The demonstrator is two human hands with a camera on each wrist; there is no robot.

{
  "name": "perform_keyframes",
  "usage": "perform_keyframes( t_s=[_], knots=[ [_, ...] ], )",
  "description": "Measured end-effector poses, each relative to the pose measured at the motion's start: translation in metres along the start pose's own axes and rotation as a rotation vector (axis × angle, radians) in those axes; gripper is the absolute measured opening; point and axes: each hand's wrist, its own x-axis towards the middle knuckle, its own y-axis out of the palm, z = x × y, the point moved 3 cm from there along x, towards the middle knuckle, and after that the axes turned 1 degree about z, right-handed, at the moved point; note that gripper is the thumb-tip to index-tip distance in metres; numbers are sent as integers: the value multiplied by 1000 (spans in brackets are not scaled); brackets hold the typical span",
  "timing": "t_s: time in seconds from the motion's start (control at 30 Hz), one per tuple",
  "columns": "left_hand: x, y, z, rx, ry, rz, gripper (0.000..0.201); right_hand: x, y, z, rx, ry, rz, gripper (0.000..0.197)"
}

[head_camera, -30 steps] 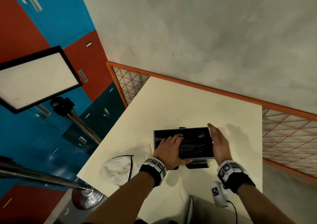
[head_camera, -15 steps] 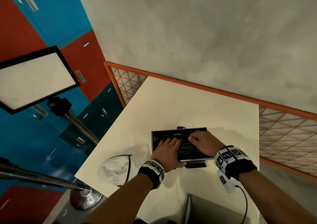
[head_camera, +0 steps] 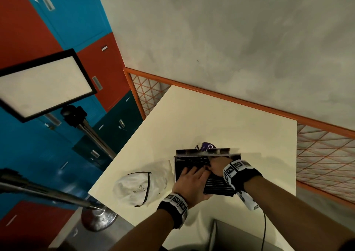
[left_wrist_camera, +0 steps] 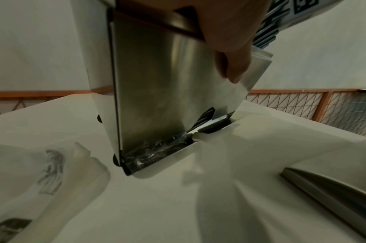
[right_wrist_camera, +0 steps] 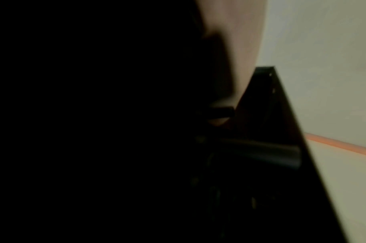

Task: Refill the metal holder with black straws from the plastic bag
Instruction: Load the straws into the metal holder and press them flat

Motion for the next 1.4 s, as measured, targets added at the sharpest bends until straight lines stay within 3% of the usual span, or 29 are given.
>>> perform_keyframes(
  t_s=[0.07, 0.17, 0.23, 0.33, 0.53, 0.67, 0.83, 0.97, 1.1, 1.27, 1.4],
  knots=[
    [1, -1, 0, 8, 8, -9, 58, 1, 4, -3, -98, -52, -89, 54],
    [0, -5, -1, -3, 32, -34, 53, 4, 8, -6, -170, 3, -57, 68],
    [1, -7, -1, -3, 30, -23, 52, 4, 7, -3, -259, -54, -115, 53],
    [4, -9, 1, 9, 22, 10, 54, 4, 8, -1, -141, -43, -51, 37],
    [4, -6, 1, 16, 23, 54, 59, 1, 6, 0, 9, -6, -16, 40],
    [4, -7, 2, 14, 26, 23, 60, -2, -3, 5, 22, -41, -88, 49],
    [5, -10, 1, -1, 29, -37, 56, 0, -2, 3, 57, -85, -16, 50],
    [7, -14, 2, 18, 35, -74, 58, -3, -8, 3, 107, -48, 68, 45],
    [11, -15, 4, 34, 26, -72, 66, -4, -15, 3, 154, -2, 55, 35],
    [16, -17, 8, 59, 28, -60, 67, -5, -18, 6, 24, 55, 30, 24],
    [17, -17, 9, 59, 28, -82, 63, -3, -24, 14, -151, 127, 35, 27]
  ],
)
